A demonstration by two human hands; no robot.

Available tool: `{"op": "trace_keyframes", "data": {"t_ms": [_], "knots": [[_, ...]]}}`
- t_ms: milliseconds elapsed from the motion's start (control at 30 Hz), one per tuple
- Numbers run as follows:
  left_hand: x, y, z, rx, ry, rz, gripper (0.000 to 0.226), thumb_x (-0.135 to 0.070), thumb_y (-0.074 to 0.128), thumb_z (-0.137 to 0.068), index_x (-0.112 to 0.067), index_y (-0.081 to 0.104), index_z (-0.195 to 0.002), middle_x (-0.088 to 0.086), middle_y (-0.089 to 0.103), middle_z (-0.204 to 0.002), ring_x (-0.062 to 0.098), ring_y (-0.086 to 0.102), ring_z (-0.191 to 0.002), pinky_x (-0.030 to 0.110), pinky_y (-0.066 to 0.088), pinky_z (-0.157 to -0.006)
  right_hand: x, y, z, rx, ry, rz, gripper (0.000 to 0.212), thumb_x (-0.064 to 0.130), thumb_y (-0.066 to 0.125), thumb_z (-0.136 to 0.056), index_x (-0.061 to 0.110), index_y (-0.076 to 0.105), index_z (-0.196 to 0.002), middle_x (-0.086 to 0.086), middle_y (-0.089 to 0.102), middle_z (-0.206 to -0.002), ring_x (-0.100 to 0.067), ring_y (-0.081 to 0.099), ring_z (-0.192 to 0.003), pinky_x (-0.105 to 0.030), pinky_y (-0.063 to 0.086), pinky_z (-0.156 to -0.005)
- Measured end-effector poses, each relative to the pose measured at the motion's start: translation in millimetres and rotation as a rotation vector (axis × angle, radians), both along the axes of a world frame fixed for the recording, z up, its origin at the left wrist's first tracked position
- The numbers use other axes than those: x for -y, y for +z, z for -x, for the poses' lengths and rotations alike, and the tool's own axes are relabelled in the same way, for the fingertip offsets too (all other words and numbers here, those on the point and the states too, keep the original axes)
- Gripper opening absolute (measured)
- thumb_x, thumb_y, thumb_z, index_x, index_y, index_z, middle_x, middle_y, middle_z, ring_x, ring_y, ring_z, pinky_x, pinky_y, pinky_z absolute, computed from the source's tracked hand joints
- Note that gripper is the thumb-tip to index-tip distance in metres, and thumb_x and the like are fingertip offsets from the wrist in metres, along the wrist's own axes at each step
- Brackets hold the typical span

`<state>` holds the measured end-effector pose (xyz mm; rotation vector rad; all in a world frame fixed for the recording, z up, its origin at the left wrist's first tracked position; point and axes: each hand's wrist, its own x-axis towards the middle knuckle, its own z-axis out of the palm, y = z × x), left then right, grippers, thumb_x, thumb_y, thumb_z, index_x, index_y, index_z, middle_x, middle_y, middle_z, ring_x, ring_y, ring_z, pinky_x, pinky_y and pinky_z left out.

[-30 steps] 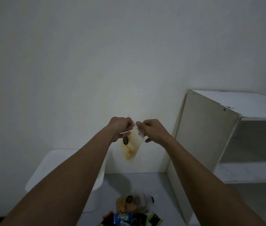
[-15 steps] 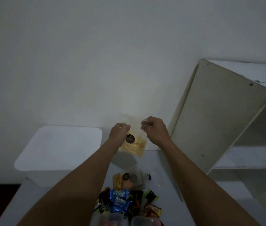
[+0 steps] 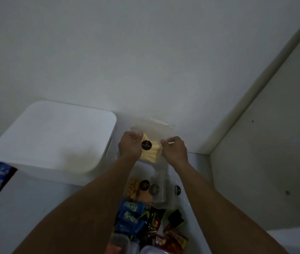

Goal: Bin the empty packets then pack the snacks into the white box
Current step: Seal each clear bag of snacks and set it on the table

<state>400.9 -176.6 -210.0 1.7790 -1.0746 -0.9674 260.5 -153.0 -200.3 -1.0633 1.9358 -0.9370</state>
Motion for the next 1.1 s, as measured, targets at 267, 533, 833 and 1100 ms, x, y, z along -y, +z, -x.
{"op": "trace_keyframes", "data": {"t_ms": [267, 533, 833, 1100], "knots": [[23.1, -33.0, 3.5, 0.069, 0.020, -0.062, 0.024, -0.026, 0.047, -0.099, -0.015, 0.065, -0.111, 0.009, 0.066, -0.115, 0.028, 0.060, -0.104, 0.037, 0.050, -0.087, 23.4, -40.4, -10.2, 0.022, -0.009, -0.055, 0.022, 0.029, 0.057, -0.096, 0.010, 0.063, -0.105, -0.008, 0.066, -0.104, -0.019, 0.056, -0.087, -0.026, 0.040, -0.071], [21.1, -36.9, -1.2, 0.007, -0.031, -0.125, 0.042, -0.022, 0.048, -0.100, -0.017, 0.045, -0.141, 0.010, 0.051, -0.142, 0.029, 0.051, -0.125, 0.035, 0.043, -0.101, 25.5, -34.8, -9.0, 0.020, 0.097, -0.120, 0.048, 0.024, 0.060, -0.094, 0.009, 0.052, -0.138, -0.011, 0.059, -0.133, -0.025, 0.059, -0.115, -0.023, 0.045, -0.084], [-23.5, -40.0, -0.9, 0.334, -0.603, -0.259, 0.042, -0.005, 0.049, -0.093, -0.014, 0.051, -0.134, 0.013, 0.057, -0.131, 0.027, 0.057, -0.112, 0.028, 0.045, -0.089, -33.2, -15.1, -7.1, -0.390, 0.255, -0.291, 0.031, 0.022, 0.065, -0.087, 0.008, 0.058, -0.113, -0.011, 0.062, -0.117, -0.026, 0.061, -0.104, -0.028, 0.047, -0.076], [-54.8, -40.8, -13.2, 0.426, -0.847, -0.229, 0.022, -0.010, 0.056, -0.091, -0.023, 0.074, -0.096, 0.006, 0.072, -0.109, 0.017, 0.065, -0.094, 0.025, 0.050, -0.075, -73.8, -16.4, -19.9, -0.369, 0.218, -0.405, 0.020, 0.013, 0.065, -0.083, 0.010, 0.047, -0.077, -0.014, 0.062, -0.094, -0.028, 0.063, -0.088, -0.026, 0.044, -0.064]]}}
